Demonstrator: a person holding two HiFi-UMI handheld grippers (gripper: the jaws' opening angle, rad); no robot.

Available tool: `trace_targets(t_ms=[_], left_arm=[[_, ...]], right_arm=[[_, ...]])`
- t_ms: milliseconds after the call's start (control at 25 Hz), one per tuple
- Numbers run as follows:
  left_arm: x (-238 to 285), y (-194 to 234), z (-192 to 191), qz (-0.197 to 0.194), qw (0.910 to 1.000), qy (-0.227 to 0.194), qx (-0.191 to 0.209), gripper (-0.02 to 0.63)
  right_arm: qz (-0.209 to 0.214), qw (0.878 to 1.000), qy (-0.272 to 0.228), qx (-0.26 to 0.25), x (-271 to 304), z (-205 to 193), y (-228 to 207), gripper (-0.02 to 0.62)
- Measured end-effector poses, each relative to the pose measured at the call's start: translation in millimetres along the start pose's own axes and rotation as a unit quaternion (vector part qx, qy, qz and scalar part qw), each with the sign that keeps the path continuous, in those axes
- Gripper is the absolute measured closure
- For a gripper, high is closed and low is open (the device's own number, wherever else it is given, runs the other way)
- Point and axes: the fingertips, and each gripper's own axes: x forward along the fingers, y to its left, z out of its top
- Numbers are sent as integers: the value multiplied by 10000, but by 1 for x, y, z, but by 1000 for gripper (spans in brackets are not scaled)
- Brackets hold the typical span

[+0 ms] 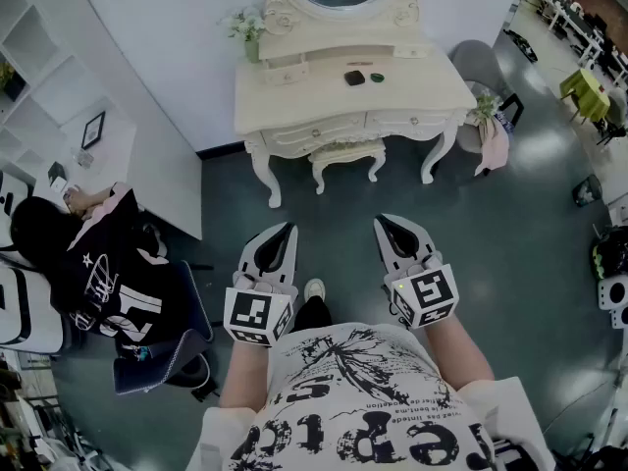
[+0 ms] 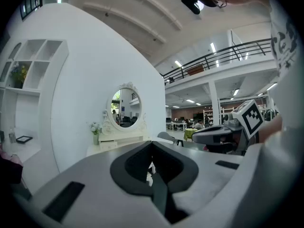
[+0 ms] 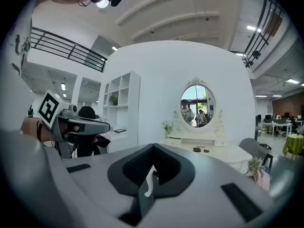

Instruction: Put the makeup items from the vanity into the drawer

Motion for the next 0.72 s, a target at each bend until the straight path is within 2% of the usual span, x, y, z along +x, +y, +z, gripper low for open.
trace_targets(t_ms=[480, 720], left_arm=[[10, 5, -10, -43, 9999, 54, -104, 588], [35, 25, -30, -117, 9993, 189, -316, 586]], right_arm=[[6, 9998, 187, 48, 9, -15, -4, 577], [-51, 9992, 380, -148, 39, -27, -12, 577]])
